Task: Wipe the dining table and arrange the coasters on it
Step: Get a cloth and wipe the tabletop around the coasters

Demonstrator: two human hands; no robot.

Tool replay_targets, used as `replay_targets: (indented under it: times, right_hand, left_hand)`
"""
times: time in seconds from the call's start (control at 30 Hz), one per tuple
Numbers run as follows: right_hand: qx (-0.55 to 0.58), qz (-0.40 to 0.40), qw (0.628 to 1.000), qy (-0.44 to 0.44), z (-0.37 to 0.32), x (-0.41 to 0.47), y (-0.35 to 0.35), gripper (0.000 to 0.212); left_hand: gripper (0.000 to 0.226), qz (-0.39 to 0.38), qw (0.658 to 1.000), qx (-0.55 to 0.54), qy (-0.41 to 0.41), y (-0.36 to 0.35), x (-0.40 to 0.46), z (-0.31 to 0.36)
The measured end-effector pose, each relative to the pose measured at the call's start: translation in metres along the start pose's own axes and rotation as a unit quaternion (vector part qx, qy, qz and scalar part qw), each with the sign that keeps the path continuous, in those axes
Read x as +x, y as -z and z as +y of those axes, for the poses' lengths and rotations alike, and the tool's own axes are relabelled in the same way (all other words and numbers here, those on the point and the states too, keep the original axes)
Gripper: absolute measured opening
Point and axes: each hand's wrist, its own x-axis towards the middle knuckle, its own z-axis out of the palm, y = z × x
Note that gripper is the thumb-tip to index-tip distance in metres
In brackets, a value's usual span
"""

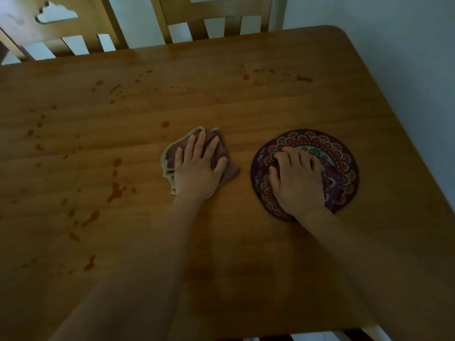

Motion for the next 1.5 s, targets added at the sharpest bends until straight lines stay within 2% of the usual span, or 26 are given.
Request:
replay_targets:
  times: [0.1,0.23,0.33,0.47,0.53,0.6,0.77,0.9,1.0,1.07,1.2,1.37,1.43,1.5]
  right_hand:
    - [0.005,-0.001,1.000,0.003,0.000,0.000,0.001,0.031]
    - [0.007,0.000,1.000,0.010,0.000,0.000,0.002,0.032]
    - [-0.003,0.000,1.000,0.010,0.000,-0.001,0.002,0.033]
    - [0.001,-0.002,1.000,0.013,0.000,-0.003,0.003,0.035]
    - [0.008,-0.007,1.000,0.011,0.000,-0.002,0.005,0.038]
    - [0.018,-0.012,1.000,0.009,-0.001,-0.002,0.006,0.040]
    - [0.015,-0.007,1.000,0.015,-0.001,0.000,0.004,0.036]
    - [0.003,-0.015,1.000,0.015,-0.001,0.000,0.003,0.036]
    - [-0.002,-0.017,1.000,0.019,-0.002,-0.001,0.004,0.036]
    - [-0.005,-0.016,1.000,0.018,-0.002,-0.002,0.005,0.036]
    - [-0.015,-0.007,1.000,0.026,-0.003,-0.002,0.006,0.036]
    - [-0.025,-0.001,0.999,0.024,-0.004,-0.003,0.008,0.041]
    - [-0.023,-0.001,0.999,0.025,-0.005,-0.004,0.009,0.039]
    - [-0.019,-0.001,1.000,0.022,-0.005,-0.004,0.008,0.037]
  left_hand:
    - [0.061,0.005,1.000,-0.001,0.002,-0.006,-0.024,0.018]
    - [0.063,0.034,0.998,0.001,-0.061,-0.020,-0.086,0.044]
    - [0.066,0.014,0.994,-0.008,-0.111,-0.030,-0.136,0.058]
    - [0.066,-0.027,0.974,0.025,-0.225,-0.031,-0.177,0.030]
    - [0.067,-0.035,0.966,0.047,-0.251,-0.026,-0.181,0.000]
    - [0.068,-0.038,0.973,0.060,-0.219,-0.019,-0.178,-0.030]
    - [0.068,-0.010,0.997,0.060,-0.046,-0.007,-0.146,-0.073]
    - [0.066,-0.010,0.995,0.018,0.094,-0.004,-0.113,-0.057]
    - [0.065,-0.022,0.990,0.012,0.141,-0.005,-0.114,-0.030]
    - [0.066,-0.024,0.994,0.011,0.105,-0.009,-0.127,-0.009]
    - [0.068,-0.013,0.999,0.005,-0.051,-0.022,-0.171,0.031]
    - [0.066,-0.028,0.988,-0.015,-0.151,-0.032,-0.203,0.047]
    - [0.067,-0.040,0.984,-0.020,-0.172,-0.028,-0.207,0.032]
    - [0.069,-0.039,0.989,-0.028,-0.138,-0.025,-0.206,0.015]
